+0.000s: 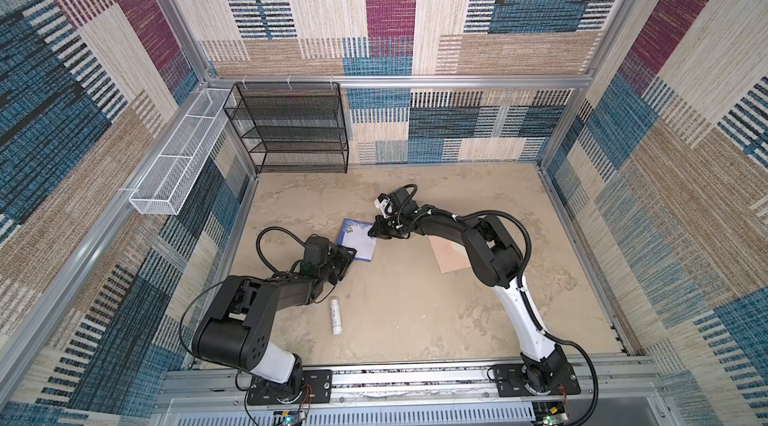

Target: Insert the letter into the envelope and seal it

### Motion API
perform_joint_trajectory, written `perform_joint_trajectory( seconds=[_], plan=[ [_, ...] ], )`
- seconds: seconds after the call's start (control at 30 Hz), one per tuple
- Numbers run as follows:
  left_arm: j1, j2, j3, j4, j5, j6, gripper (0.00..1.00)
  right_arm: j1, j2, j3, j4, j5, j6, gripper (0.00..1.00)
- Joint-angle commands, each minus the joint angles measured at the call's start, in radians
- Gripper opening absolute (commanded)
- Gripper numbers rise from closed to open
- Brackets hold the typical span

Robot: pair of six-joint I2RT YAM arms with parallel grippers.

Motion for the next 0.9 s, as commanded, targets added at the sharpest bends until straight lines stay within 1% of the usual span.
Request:
perform_joint_trajectory(
  seconds=[0.0, 0.07, 0.13, 0.4, 0.73, 0.87],
  plan=[
    [0.0, -0.008, 0.0, -0.045, 0.003, -0.026, 0.68, 0.002, 0.005, -0.015, -0.067, 0.028, -0.008, 0.0],
    [0.0, -0.033, 0.002, -0.069, 0.001, -0.027, 0.78, 0.001, 0.004, -0.016, -0.067, 0.029, -0.008, 0.0],
    [0.0, -0.068, 0.0, -0.107, -0.014, -0.023, 0.83, 0.001, 0.0, -0.017, -0.067, 0.027, -0.008, 0.0],
    [-0.001, -0.197, -0.021, -0.178, -0.103, -0.028, 0.84, 0.001, -0.005, -0.024, -0.055, 0.025, 0.0, 0.0],
    [0.0, -0.217, -0.046, -0.213, -0.14, -0.034, 0.87, 0.002, -0.006, -0.038, -0.038, 0.008, 0.012, 0.0],
    [-0.001, -0.199, -0.051, -0.18, -0.143, -0.057, 0.87, 0.002, -0.006, -0.039, -0.036, 0.006, 0.014, 0.0]
  ],
)
